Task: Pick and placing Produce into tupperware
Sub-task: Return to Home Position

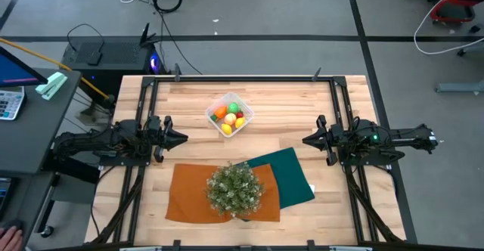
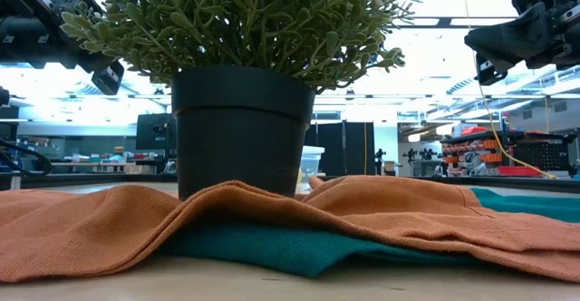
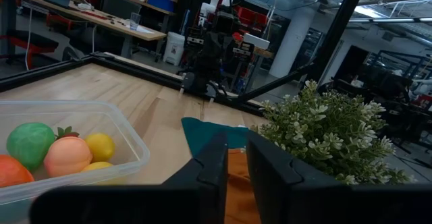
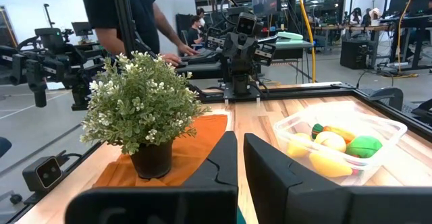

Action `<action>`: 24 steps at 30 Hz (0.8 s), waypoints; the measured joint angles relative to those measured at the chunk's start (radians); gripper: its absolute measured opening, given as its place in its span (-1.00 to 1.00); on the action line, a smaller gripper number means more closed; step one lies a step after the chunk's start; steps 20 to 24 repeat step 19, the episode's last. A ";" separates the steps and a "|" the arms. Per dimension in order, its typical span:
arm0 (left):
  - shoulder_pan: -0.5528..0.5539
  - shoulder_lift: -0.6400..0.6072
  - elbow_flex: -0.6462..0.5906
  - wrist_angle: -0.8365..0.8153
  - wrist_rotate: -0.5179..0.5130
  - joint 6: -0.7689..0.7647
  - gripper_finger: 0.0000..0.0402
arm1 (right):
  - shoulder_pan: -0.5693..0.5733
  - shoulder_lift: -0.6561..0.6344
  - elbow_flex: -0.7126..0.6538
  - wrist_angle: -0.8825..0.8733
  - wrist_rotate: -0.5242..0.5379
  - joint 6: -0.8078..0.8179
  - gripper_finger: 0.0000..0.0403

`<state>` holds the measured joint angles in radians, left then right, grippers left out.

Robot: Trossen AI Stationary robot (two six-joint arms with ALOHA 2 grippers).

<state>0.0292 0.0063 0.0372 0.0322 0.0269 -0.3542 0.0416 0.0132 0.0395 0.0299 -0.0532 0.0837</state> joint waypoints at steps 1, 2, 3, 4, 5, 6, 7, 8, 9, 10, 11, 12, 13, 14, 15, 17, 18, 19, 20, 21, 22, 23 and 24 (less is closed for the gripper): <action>0.000 0.000 0.000 0.000 0.000 0.000 -0.70 | 0.000 0.000 0.000 0.000 0.000 0.000 -1.00; 0.000 0.000 0.000 0.000 0.000 0.000 -0.71 | 0.000 0.000 0.000 0.000 0.000 0.000 -1.00; 0.000 0.000 0.000 0.000 0.000 0.000 -0.71 | 0.000 0.000 0.000 0.000 0.000 0.000 -1.00; 0.000 0.000 0.000 0.000 0.000 0.000 -0.72 | 0.000 0.000 0.000 0.000 0.000 0.000 -1.00; 0.000 0.000 0.000 0.000 0.000 0.000 -0.72 | 0.000 0.000 0.000 0.000 0.000 0.000 -1.00; 0.000 0.000 0.000 0.000 0.000 0.000 -0.72 | 0.000 0.000 0.000 0.000 0.000 0.000 -1.00; 0.000 0.000 0.000 0.000 0.000 0.000 -0.72 | 0.000 0.000 0.000 0.000 0.000 0.000 -1.00; 0.000 0.000 0.000 0.000 0.000 0.000 -0.72 | 0.000 0.000 0.000 0.000 0.000 0.000 -1.00; 0.000 0.000 0.000 0.000 0.000 0.000 -0.71 | 0.000 0.000 0.000 0.000 0.000 0.000 -1.00; 0.000 0.000 0.000 0.000 0.000 0.000 -0.70 | 0.000 0.000 0.000 0.000 0.000 0.000 -1.00; 0.000 0.000 0.000 0.000 0.000 0.000 -0.70 | 0.000 0.000 0.000 0.000 0.000 0.000 -1.00; 0.000 0.000 0.000 0.000 0.000 0.000 -0.69 | 0.000 0.000 0.000 0.000 0.000 0.000 -1.00; 0.000 0.000 0.000 0.000 0.000 0.000 -0.68 | 0.000 0.000 0.000 0.000 0.000 0.000 -1.00; 0.000 0.000 0.000 0.000 0.000 0.000 -0.68 | 0.000 0.000 0.000 0.000 0.000 0.000 -1.00; 0.000 0.000 0.000 0.000 0.000 0.000 -0.68 | 0.000 0.000 0.000 0.000 0.000 0.000 -1.00; 0.000 0.000 0.000 0.000 0.000 0.000 -0.69 | 0.000 0.000 0.000 0.000 0.000 0.000 -1.00; 0.000 0.000 0.000 0.000 0.000 0.000 -0.70 | 0.000 0.000 0.000 0.000 0.000 0.000 -1.00; 0.000 0.000 0.000 0.000 0.000 0.000 -0.71 | 0.000 0.000 0.000 0.000 0.000 0.000 -1.00; 0.000 0.000 0.000 0.000 0.000 0.000 -0.71 | 0.000 0.000 0.000 0.000 0.000 0.000 -1.00; 0.000 0.000 0.000 0.000 0.000 0.000 -0.71 | 0.000 0.000 0.000 0.000 0.000 0.000 -1.00; 0.000 0.000 0.000 0.000 0.000 0.000 -0.71 | 0.000 0.000 0.000 0.000 0.000 0.000 -1.00; 0.000 0.000 0.000 0.000 0.000 0.000 -0.71 | 0.000 0.000 0.000 0.000 0.000 0.000 -1.00; 0.000 0.000 0.000 0.000 0.000 0.000 -0.71 | 0.000 0.000 0.000 0.000 0.000 0.000 -1.00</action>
